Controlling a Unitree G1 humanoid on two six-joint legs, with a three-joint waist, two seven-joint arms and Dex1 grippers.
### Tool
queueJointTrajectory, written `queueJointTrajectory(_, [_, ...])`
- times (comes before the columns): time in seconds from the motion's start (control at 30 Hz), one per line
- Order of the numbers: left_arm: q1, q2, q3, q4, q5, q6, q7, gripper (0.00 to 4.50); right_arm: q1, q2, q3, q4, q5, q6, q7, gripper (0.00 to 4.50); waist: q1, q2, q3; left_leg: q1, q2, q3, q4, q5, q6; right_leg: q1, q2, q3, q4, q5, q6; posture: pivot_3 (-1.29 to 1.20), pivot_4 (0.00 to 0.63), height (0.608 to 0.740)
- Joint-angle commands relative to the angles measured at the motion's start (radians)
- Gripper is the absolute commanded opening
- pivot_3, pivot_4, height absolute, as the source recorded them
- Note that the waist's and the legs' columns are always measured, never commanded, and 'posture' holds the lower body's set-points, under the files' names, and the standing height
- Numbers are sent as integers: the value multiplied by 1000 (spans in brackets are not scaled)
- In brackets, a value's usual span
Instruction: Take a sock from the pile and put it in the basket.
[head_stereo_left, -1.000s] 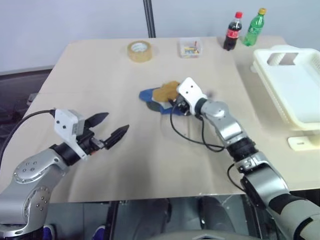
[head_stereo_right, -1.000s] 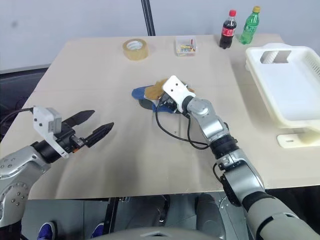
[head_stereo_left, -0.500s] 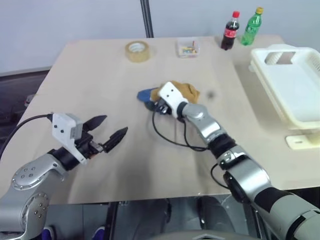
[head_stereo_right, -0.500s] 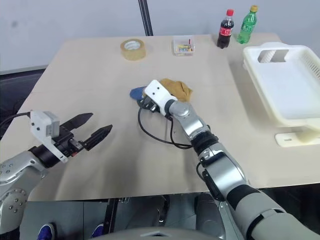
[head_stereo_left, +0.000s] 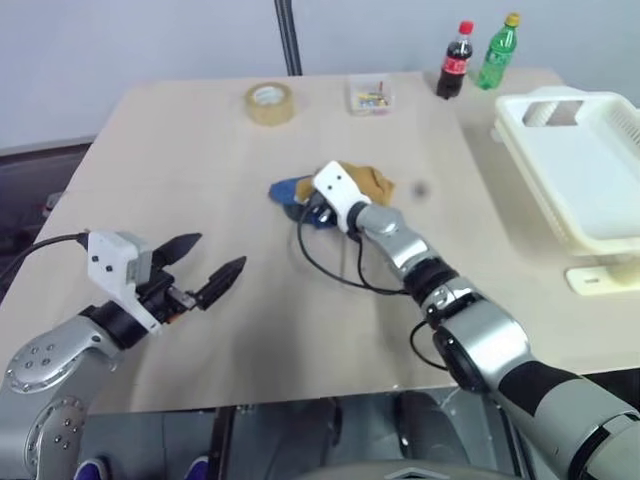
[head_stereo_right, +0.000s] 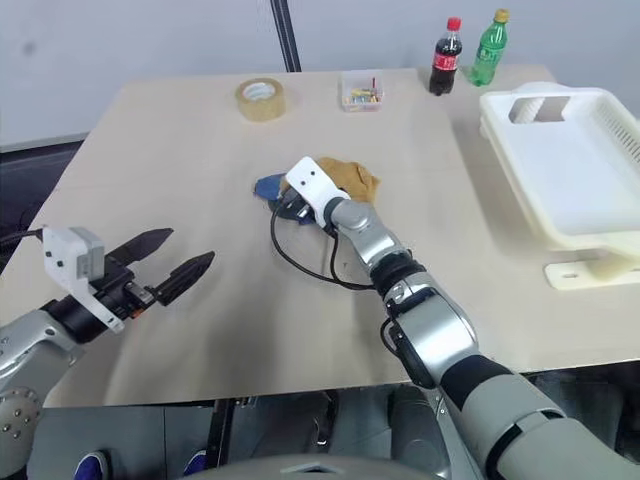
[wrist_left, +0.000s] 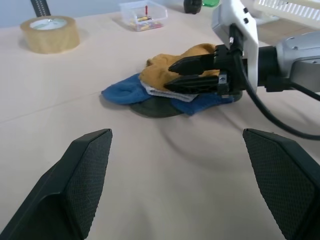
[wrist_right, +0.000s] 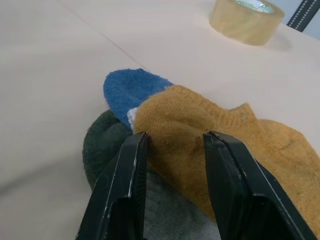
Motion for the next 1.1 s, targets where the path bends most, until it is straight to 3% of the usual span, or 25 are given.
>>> queueJointTrajectory(0.03, [9,9,40,-47,-17,-7,3,4500,-47,20,-24,17,5,-37,-7,1845,-6,0,0,0,0,0,0,0,0,0,0,0,0,0,0,0,150,740])
queueJointTrajectory(0.17, [25,10,53,-54,-24,-8,7,4500,-58,29,-39,39,7,-52,-3,92,-9,0,0,0,1,1,0,0,0,0,1,1,0,0,0,0,150,740])
queueJointTrajectory(0.2, [27,10,55,-56,-26,-7,9,4500,-59,31,-40,42,5,-54,-1,28,-9,0,0,0,2,2,0,0,0,0,1,1,0,0,0,0,150,740])
queueJointTrajectory(0.67, [37,1,58,-59,-29,-12,19,4500,-21,21,-38,-25,5,-55,70,28,-9,0,0,1,8,5,0,-1,-2,-1,6,3,0,2,-3,0,150,740])
queueJointTrajectory(0.9, [28,1,46,-49,-25,-16,15,4500,106,-24,3,-272,26,51,249,28,-7,0,0,2,9,6,0,-2,-3,-2,8,4,0,3,-4,0,150,740])
queueJointTrajectory(1.03, [17,1,30,-38,-17,-17,11,4500,122,-44,22,-310,5,84,262,28,-7,0,0,2,9,6,0,-2,-3,-1,8,4,0,3,-3,0,150,740])
queueJointTrajectory(1.1, [11,1,26,-36,-17,-15,11,4500,96,-35,11,-270,-3,64,213,545,-9,0,0,2,10,7,0,-2,-3,-1,9,5,0,4,-4,0,150,740])
